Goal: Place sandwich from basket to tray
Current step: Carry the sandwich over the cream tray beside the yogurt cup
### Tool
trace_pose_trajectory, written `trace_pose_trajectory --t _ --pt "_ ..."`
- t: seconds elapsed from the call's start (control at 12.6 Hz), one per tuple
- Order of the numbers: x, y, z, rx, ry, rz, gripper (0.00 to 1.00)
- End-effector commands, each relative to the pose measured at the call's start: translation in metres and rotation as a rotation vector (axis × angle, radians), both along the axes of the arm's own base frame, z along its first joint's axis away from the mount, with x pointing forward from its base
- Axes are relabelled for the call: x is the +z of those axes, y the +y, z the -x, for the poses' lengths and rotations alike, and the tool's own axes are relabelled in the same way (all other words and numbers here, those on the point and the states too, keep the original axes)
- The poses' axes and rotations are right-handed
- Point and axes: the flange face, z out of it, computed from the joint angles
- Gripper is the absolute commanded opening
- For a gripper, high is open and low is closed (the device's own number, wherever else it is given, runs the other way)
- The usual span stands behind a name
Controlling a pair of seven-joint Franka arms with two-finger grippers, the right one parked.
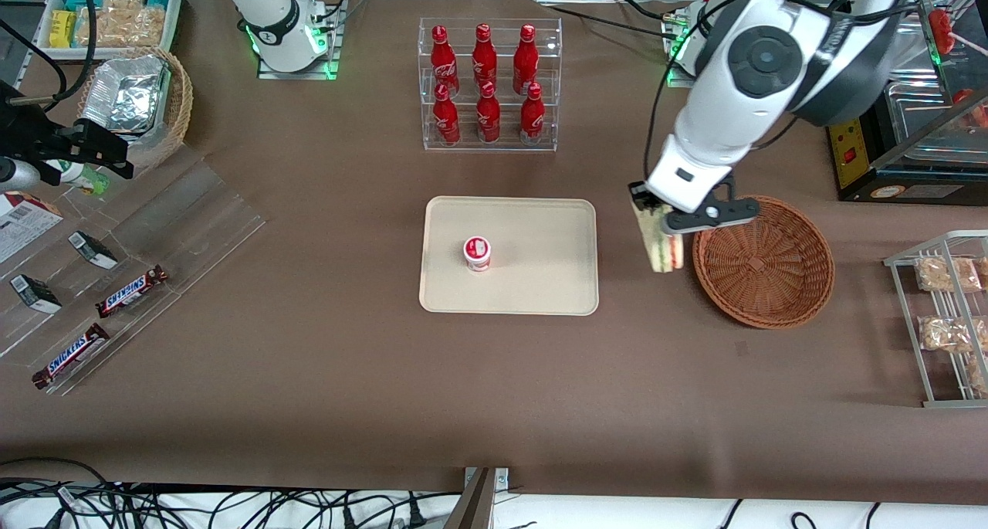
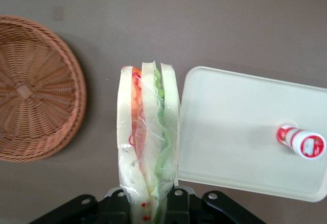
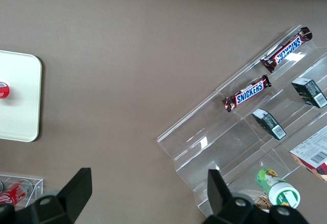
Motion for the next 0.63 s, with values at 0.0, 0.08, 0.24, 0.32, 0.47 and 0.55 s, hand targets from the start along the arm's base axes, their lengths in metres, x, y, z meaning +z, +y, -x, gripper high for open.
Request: trace_pose_trajectory --t 0.0,0.08,0.24,0.32,0.47,0.55 --pt "-0.029 -0.049 -0.001 -0.137 -0.029 0.011 0.0" --pt "-0.043 -0.065 0.003 -0.159 -0.03 0.016 0.0" --pt "-0.069 -0.076 0.003 -0.173 -0.004 0.023 0.0" --pt "-0.081 -0.078 0.001 -0.18 -0.001 0.023 0.0" --pt "-0.108 -0.087 0.003 -0.192 0.03 0.026 0.0" --pt "-0.121 -0.091 0.004 -0.2 0.044 0.023 0.0"
